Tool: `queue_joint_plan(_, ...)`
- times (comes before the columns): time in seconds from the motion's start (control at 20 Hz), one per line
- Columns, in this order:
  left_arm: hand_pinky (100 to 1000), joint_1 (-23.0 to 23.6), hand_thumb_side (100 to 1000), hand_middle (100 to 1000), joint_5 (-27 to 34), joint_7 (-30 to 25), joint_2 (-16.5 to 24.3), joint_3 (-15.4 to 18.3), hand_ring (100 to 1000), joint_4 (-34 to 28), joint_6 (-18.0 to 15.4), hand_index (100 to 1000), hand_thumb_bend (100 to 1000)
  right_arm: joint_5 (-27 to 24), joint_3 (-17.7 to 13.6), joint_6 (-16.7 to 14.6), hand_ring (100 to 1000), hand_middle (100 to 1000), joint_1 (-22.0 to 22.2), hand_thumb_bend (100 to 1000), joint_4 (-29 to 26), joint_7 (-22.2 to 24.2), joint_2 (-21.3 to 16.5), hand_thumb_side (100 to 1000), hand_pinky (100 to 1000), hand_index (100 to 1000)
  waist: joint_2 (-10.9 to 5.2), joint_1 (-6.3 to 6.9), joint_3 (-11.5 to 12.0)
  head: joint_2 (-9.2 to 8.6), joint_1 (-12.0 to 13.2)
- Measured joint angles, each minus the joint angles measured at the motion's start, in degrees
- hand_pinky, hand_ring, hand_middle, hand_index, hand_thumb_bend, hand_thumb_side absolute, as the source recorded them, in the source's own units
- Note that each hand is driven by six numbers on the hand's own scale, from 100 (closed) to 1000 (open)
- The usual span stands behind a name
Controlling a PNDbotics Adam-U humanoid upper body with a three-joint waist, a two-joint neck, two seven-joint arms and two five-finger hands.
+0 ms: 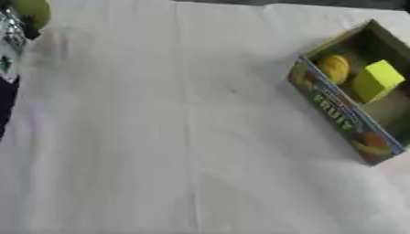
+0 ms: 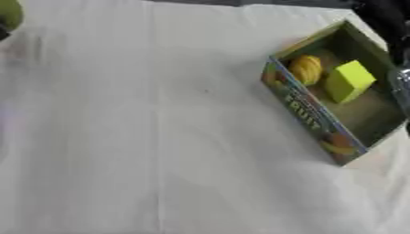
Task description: Pick up the objects with one hand, pass them to the other hand, and then place them into the box on the other side of the table.
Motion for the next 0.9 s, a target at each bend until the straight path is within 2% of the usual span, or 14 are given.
queue_joint_plan(0.3,436,0.1,100,423,1.5,-2.1,1.5,-4.6,471,-4.3,-5.1,539,100,-0.4,0.0,-0.1,693,660,0.7,100,0.4,0.1,0.0,589,924,879,-0.14,0.00,1.0,0.01,-1.3)
queue_joint_plan(0.45,445,1.0,100,431,3.0,-4.7,2.8,-7.1,474,-7.9,-7.7,542,100,-0.4,0.0,-0.1,694,660,1.1,100,0.4,0.1,0.0,589,925,879,-1.02,0.02,1.5,-0.01,-1.6)
queue_joint_plan(0.6,461,2.7,100,479,5.4,-7.6,4.5,-10.0,481,-12.3,-10.4,547,100,-0.7,0.0,-0.2,694,661,1.5,100,0.4,0.1,0.0,589,926,879,-1.85,0.03,2.1,-0.11,-2.1)
queue_joint_plan(0.9,457,6.3,100,497,11.1,-13.5,6.8,-14.7,481,-20.7,-14.3,548,100,-1.3,-0.1,-0.3,696,661,1.8,100,0.4,-0.1,0.0,588,926,879,-2.67,0.41,2.7,-2.03,-2.8)
